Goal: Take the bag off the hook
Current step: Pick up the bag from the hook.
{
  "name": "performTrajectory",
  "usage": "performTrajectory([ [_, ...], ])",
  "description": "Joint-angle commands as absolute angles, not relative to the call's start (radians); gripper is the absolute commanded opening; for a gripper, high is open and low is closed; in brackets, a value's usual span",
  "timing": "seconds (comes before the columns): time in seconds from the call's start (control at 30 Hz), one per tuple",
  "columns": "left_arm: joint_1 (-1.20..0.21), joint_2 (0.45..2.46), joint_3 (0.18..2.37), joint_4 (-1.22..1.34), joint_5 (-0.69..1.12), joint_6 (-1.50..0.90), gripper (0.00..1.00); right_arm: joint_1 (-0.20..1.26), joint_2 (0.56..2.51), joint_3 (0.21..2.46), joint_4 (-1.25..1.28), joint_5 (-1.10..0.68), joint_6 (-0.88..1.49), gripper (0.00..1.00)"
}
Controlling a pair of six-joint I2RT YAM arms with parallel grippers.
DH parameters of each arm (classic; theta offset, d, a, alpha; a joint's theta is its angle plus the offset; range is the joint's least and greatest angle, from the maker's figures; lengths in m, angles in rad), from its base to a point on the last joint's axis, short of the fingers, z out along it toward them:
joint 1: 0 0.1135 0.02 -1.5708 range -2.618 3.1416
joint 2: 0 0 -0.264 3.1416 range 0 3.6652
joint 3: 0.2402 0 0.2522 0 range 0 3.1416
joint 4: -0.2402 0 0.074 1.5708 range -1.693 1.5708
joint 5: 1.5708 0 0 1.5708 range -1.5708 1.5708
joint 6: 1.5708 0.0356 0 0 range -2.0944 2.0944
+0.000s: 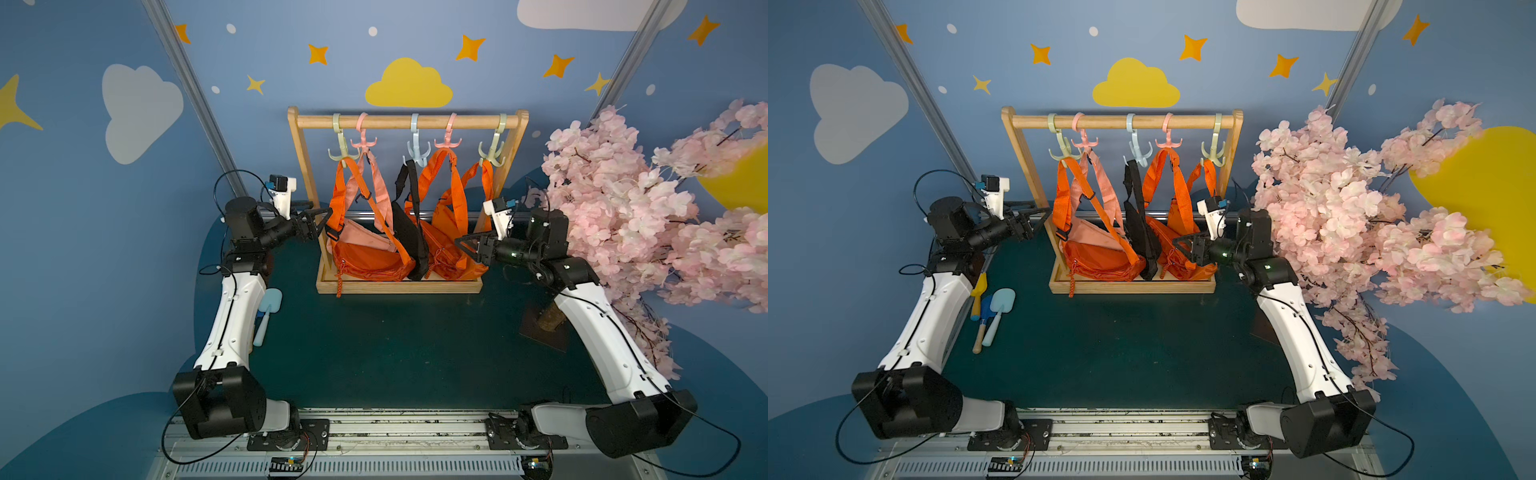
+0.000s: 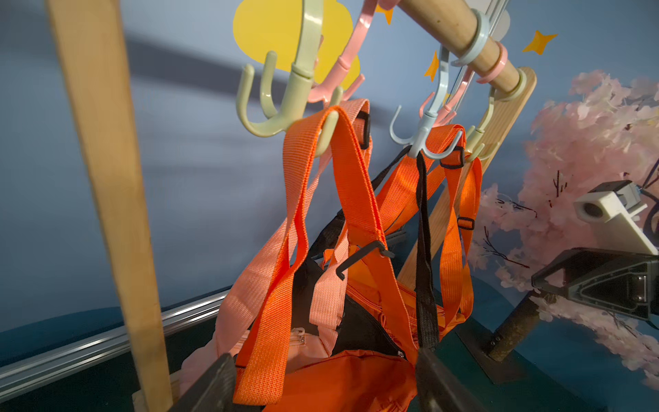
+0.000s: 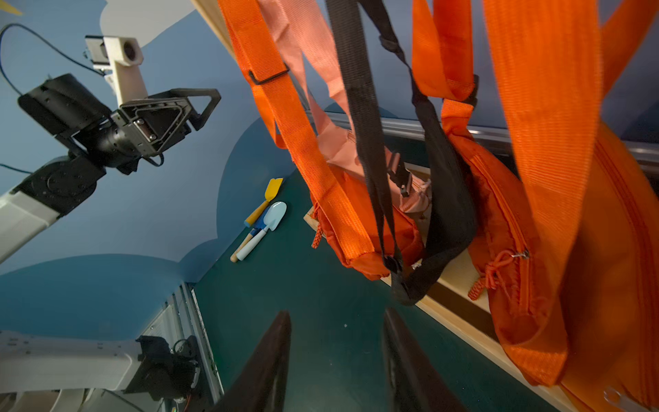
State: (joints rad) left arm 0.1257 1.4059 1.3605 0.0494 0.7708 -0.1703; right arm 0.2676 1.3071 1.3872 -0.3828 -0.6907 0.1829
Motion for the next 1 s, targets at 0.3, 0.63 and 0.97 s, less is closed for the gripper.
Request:
performTrajectory([
  [0.3, 0.091, 1.482, 1.52, -0.005, 0.812, -0.132, 0.72, 0.512, 1.487, 1.594, -0.235, -0.575, -0.033, 0.41],
  [0.63, 0.083, 1.544, 1.567, 0.005, 0.767, -0.138, 0.69, 0.647, 1.755, 1.863, -0.248, -0.422, -0.07, 0.42],
  [0.97, 0.081, 1.599, 1.577, 0.031, 0.725, -0.156, 0.67, 0.704, 1.912, 2.003, -0.255, -0.235, -0.104, 0.43],
])
